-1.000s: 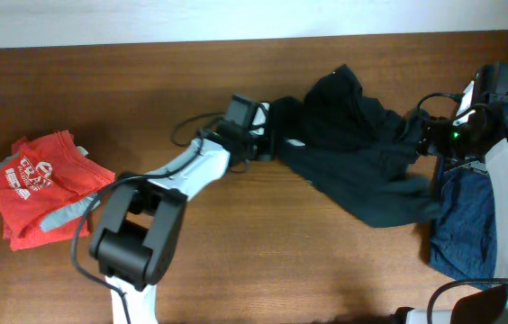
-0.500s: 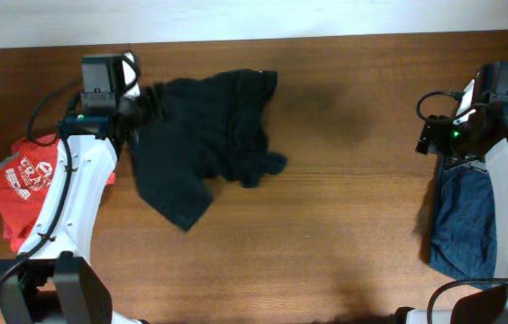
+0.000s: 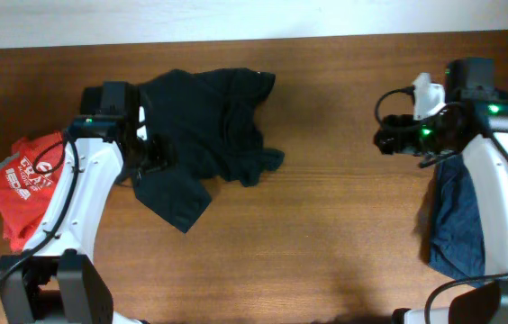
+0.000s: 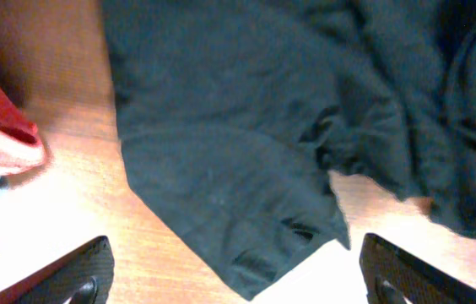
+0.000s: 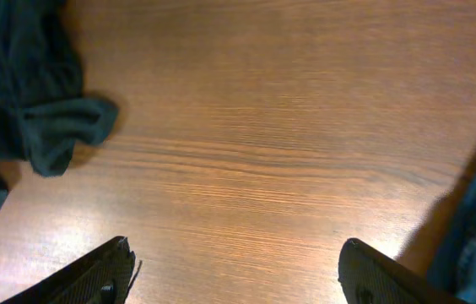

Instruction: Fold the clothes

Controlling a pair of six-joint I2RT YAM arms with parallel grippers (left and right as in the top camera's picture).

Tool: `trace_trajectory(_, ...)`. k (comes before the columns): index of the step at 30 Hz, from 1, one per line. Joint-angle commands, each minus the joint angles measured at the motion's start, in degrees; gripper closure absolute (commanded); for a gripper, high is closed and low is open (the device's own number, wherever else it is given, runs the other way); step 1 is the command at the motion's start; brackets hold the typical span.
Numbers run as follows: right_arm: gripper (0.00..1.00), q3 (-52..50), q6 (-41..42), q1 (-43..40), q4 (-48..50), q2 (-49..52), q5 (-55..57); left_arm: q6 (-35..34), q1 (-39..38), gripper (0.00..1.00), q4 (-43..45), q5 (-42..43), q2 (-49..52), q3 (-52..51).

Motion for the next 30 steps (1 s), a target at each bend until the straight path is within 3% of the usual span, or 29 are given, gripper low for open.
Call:
trace_trajectory(1, 0.17, 0.28, -1.49, 1.57, 0.17, 0.94, -0.46, -0.96, 0.22, 0.23, 2.1, -0.85, 0.7, -5.33)
trace_trajectory(5, 0.17, 0.28, -1.46, 1.51, 0.15, 1.05, -0.52, -4.33, 2.47, 0.28, 5.66, -4.44, 0.7, -11.04)
trace_trajectory(15, 0.17, 0.28, -1.46, 1.51, 0.15, 1.07, -0.7, -4.61, 6.62, 0.29, 23.45, 0.74, 0.96, -22.49)
trace_trajectory(23, 0.17, 0.28, -1.46, 1.51, 0.13, 1.07, -0.7, -4.44, 6.62, 0.35, 29.64, 0.26, 6.23, -23.39)
trace_trajectory(24, 0.17, 0.28, -1.46, 1.51, 0.13, 1.07, -0.7, -4.46, 6.62, 0.39, 29.86, 0.33, 7.04, -23.39)
trace_trajectory(27, 0.18, 0.28, -1.46, 1.51, 0.13, 1.07, -0.68, -4.42, 6.62, 0.92, 29.92, 0.35, 8.07, -23.34)
trace_trajectory(28, 0.18, 0.28, -1.46, 1.51, 0.15, 1.07, -0.68, -4.37, 6.62, 1.0, 29.88, 0.35, 7.85, -23.12)
trace_trajectory(30, 0.19, 0.28, -1.46, 1.51, 0.13, 1.07, -0.7, -1.75, 6.62, 1.0, 28.7, 1.09, 6.67, -21.42)
